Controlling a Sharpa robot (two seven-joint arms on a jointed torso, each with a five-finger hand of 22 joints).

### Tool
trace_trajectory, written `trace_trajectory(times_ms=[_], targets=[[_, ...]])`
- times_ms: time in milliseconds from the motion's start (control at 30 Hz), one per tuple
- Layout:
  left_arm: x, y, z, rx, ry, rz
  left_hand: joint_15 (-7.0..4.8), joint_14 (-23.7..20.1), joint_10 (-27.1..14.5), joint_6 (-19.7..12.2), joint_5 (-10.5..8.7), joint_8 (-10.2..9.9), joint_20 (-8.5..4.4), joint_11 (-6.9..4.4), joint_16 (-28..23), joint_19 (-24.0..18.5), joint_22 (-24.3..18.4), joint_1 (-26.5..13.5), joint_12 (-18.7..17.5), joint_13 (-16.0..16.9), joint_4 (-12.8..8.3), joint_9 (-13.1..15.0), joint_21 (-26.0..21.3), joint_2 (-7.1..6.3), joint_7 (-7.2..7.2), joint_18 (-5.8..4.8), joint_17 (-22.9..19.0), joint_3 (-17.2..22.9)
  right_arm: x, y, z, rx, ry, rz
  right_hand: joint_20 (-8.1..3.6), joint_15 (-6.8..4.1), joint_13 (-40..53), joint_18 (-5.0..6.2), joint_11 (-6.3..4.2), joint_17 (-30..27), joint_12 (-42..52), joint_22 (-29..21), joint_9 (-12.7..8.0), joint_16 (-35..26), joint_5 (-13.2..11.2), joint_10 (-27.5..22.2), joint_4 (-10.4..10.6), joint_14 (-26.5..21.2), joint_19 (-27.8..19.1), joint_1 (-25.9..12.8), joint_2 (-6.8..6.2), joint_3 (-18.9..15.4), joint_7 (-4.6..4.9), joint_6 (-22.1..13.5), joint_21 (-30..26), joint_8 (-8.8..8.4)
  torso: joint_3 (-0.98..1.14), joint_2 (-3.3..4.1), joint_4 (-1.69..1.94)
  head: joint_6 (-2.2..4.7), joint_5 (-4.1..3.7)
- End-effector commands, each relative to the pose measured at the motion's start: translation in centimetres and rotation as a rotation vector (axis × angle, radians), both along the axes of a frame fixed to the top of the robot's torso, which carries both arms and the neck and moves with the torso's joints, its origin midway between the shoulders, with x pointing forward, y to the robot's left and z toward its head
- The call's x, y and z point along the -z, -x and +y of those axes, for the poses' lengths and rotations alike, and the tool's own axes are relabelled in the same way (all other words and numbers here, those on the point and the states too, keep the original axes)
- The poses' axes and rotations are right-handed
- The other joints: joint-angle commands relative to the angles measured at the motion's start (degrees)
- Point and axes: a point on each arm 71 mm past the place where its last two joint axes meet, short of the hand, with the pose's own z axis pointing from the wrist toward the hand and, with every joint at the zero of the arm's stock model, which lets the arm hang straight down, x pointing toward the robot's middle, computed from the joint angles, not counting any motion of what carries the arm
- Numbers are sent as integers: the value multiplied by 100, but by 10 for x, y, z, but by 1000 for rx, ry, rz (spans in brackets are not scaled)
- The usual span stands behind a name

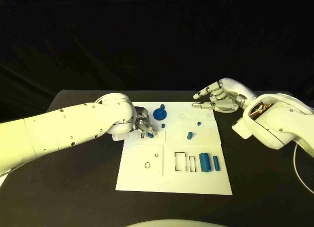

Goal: Assemble the parts on the task board

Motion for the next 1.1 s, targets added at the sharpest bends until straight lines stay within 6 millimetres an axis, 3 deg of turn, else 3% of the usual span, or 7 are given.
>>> trace_trajectory(times_ms=[33, 633, 1100], targets=[[13, 6, 2, 24, -52, 49, -21, 602, 36, 19, 24, 6, -45, -10, 17, 364, 895, 54, -14, 5, -610, -9, -37, 20, -55, -86, 1506, 562, 1, 1, 1, -14, 9, 1, 0, -5, -7, 55, -35, 339, -4, 425, 6, -29, 18, 0, -2, 356, -43, -5, 53, -22, 10, 46, -29, 21, 6, 0, -6, -9, 7], [14, 7, 3, 46, -94, 52, -21, 602, 58, 42, 20, 8, -46, -10, 17, 368, 906, 65, 0, 20, -611, -10, -30, 41, -54, -89, 1506, 541, 0, 1, 1, -14, 7, 0, -1, -6, -14, 59, -35, 321, -12, 409, 6, -39, 19, -4, 13, 353, -55, -15, 57, -35, 9, 49, -38, 22, 7, -4, -4, -15, 9], [14, 7, 4, 56, -123, 48, -31, 602, 146, 149, 15, 5, -52, -27, 17, 413, 1021, -19, 57, 87, -536, -21, 45, 79, -81, -114, 1506, 306, 0, 1, 1, -13, 6, 0, -1, -6, -14, 59, -35, 321, -12, 409, 6, -39, 19, -4, 13, 353, -55, -15, 57, -35, 9, 49, -38, 22, 7, 1, -9, -18, 10]])
